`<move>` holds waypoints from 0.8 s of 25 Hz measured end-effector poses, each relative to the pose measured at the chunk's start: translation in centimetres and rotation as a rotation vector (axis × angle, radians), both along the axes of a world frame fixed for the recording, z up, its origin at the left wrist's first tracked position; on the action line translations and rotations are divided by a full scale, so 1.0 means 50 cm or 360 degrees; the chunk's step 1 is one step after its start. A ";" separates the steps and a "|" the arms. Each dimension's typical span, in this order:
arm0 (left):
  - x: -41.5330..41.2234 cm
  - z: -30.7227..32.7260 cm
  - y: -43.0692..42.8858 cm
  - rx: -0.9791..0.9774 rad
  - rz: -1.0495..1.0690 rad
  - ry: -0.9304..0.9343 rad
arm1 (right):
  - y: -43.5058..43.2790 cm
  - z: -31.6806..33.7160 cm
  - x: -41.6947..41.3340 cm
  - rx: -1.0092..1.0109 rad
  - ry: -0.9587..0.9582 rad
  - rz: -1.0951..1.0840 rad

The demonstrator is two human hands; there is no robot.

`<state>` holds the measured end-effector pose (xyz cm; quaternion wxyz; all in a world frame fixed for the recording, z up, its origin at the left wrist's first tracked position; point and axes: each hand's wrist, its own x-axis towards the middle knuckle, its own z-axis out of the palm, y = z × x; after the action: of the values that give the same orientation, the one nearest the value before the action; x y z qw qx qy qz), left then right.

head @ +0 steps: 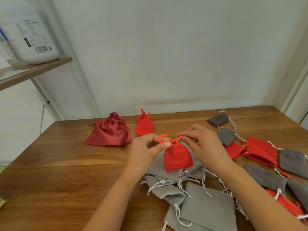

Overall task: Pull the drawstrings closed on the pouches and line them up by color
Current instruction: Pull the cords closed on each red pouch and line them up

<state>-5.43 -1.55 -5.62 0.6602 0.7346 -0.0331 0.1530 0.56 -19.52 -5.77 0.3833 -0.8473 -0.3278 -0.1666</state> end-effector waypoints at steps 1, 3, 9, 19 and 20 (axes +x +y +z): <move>0.000 0.000 0.001 -0.0005 -0.0006 -0.0014 | -0.003 -0.002 0.003 -0.0033 -0.0039 -0.0024; -0.002 0.002 -0.004 0.0015 -0.0029 -0.0052 | -0.007 -0.005 0.012 -0.0110 -0.0052 -0.0131; -0.010 0.003 -0.026 0.0034 -0.0181 -0.0055 | -0.015 -0.004 0.026 -0.0138 -0.0024 -0.0269; -0.008 0.030 -0.001 -0.0183 -0.0004 0.0160 | 0.004 -0.012 0.001 0.0266 0.0014 0.0022; -0.008 0.028 0.002 -0.0130 0.0043 0.0194 | 0.009 -0.009 -0.005 0.0341 -0.0007 0.0050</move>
<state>-5.82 -1.46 -4.21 0.6882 0.7155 0.0234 0.1181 0.31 -19.05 -6.20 0.4736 -0.7958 -0.3220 -0.1966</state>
